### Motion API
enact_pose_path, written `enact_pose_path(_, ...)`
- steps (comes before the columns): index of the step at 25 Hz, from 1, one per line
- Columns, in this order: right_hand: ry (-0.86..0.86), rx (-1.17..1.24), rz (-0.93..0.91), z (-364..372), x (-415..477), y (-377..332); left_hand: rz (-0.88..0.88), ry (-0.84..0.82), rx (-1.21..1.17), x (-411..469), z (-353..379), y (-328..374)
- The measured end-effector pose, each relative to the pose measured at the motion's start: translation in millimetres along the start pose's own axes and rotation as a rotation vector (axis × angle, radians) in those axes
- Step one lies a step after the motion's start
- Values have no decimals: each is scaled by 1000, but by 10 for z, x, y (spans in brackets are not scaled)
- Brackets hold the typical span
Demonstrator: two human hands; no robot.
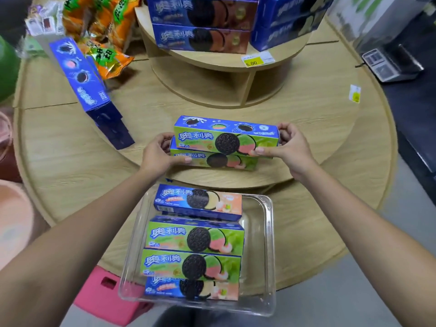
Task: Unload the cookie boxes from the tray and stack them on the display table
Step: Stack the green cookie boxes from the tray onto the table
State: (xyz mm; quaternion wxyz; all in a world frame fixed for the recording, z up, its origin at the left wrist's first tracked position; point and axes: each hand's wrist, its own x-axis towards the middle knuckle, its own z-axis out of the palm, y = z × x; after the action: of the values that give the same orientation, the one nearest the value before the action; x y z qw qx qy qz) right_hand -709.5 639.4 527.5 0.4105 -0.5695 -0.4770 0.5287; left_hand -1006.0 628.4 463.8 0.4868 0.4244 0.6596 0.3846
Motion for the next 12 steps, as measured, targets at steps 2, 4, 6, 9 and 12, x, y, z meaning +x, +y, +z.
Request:
enact_pose_path(2,-9,-10,-6,51,96,101,-22,-20,-9,39,-55,-44)
enact_pose_path(4,-29,-24,-19,80,164,182,-27,-28,-39,61,-77,-74)
enact_pose_path(6,-37,-50,-25,85,201,257,-23,-42,-51,54,-88,-91)
enact_pose_path(9,-44,-121,-42,74,219,348,-5,-89,-50,47,-128,-123)
enact_pose_path(12,-56,-184,-54,115,222,359,29,-129,-15,50,-185,-106)
